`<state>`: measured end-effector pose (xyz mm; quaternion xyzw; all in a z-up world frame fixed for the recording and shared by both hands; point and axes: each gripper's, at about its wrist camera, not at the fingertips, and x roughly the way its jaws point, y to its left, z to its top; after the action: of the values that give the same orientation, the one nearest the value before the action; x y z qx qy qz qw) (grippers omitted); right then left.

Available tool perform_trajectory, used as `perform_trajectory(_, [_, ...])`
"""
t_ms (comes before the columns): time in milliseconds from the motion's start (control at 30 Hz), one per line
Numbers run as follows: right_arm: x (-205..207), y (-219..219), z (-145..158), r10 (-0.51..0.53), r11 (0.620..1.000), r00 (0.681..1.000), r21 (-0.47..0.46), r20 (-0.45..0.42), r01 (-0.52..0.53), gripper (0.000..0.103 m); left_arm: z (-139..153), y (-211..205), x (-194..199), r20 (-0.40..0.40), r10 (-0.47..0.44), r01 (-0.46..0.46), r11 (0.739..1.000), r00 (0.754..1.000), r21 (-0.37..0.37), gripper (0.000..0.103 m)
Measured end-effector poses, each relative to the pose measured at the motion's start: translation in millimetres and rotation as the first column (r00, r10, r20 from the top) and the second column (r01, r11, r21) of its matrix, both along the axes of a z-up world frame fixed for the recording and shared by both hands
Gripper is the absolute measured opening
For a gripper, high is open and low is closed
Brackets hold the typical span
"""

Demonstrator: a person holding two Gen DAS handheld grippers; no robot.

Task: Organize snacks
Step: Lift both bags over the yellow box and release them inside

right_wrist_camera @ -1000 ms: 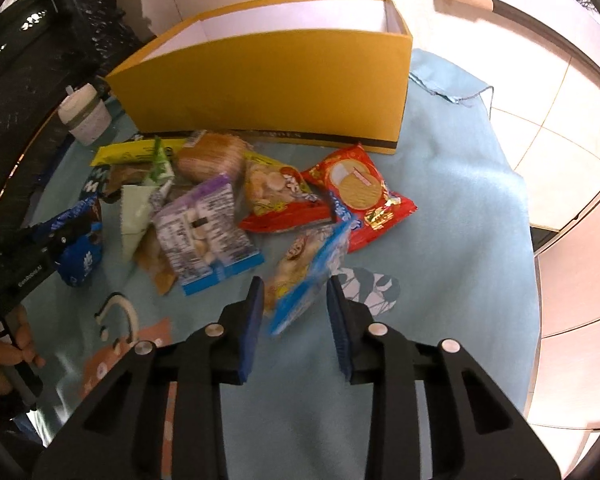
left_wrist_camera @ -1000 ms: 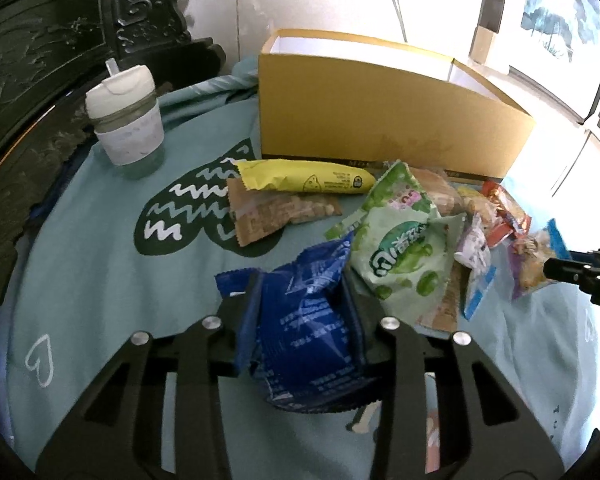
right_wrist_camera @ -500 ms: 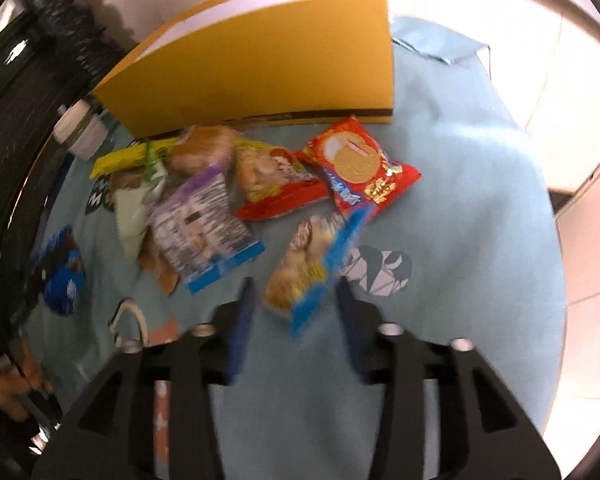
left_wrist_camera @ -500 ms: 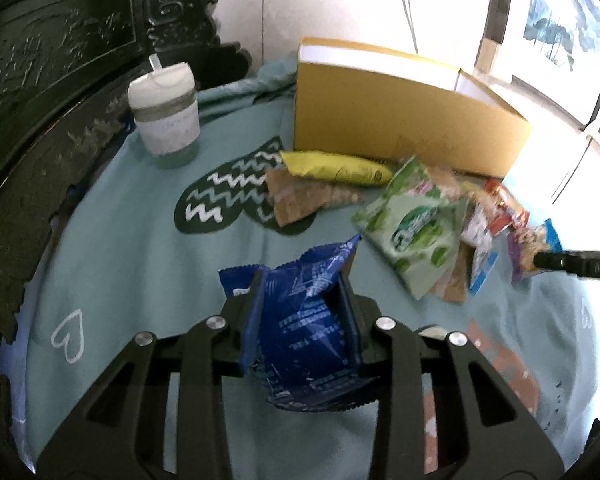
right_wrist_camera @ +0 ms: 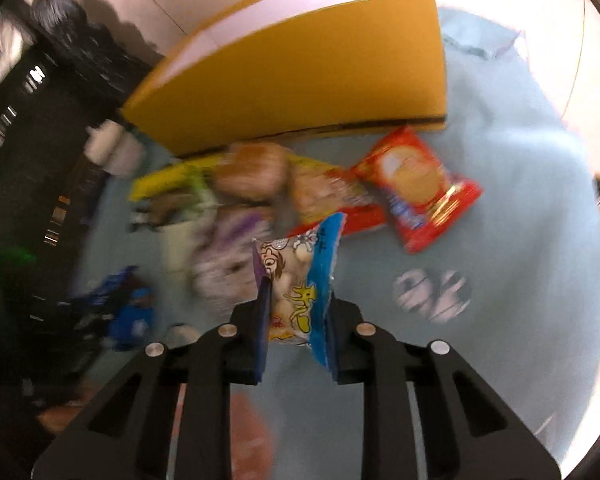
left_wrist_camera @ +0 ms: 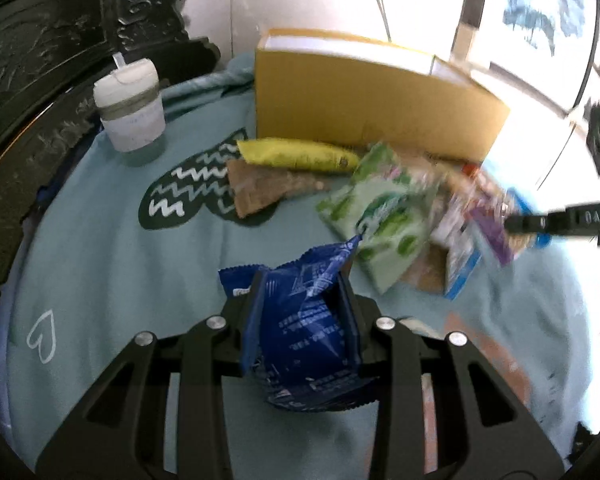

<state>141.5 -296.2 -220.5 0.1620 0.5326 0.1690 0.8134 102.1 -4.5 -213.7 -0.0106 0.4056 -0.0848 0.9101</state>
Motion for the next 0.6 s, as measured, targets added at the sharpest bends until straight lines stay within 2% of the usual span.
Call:
perform_trajectory(67, [-9,-3,9,0.003,0.998,1.000,0.057,0.010,-0.004,0.023,12,4,-1,0.023,0.013,-0.012,0.999,1.000,-0.034,0.034])
perform_trajectory(233, [-20,-11,41,-0.007,0.996,0.998,0.090,0.068,0.001,0.023,56,8,-1,0.120,0.021,-0.010,0.996,0.993,-0.090,0.034])
perform_trajectory(367, [-14,-21,92,-0.025,0.995,0.986,0.101,0.166,0.008,0.024,92,2,13,0.190,0.011,0.011,0.994,0.982,-0.112,0.034])
perform_trajectory(600, [33,-25,174,-0.016,0.998,0.944,0.069,0.329,-0.007,0.024,157,-14,59,0.310,0.001,0.047,0.988,0.951,-0.146,0.034])
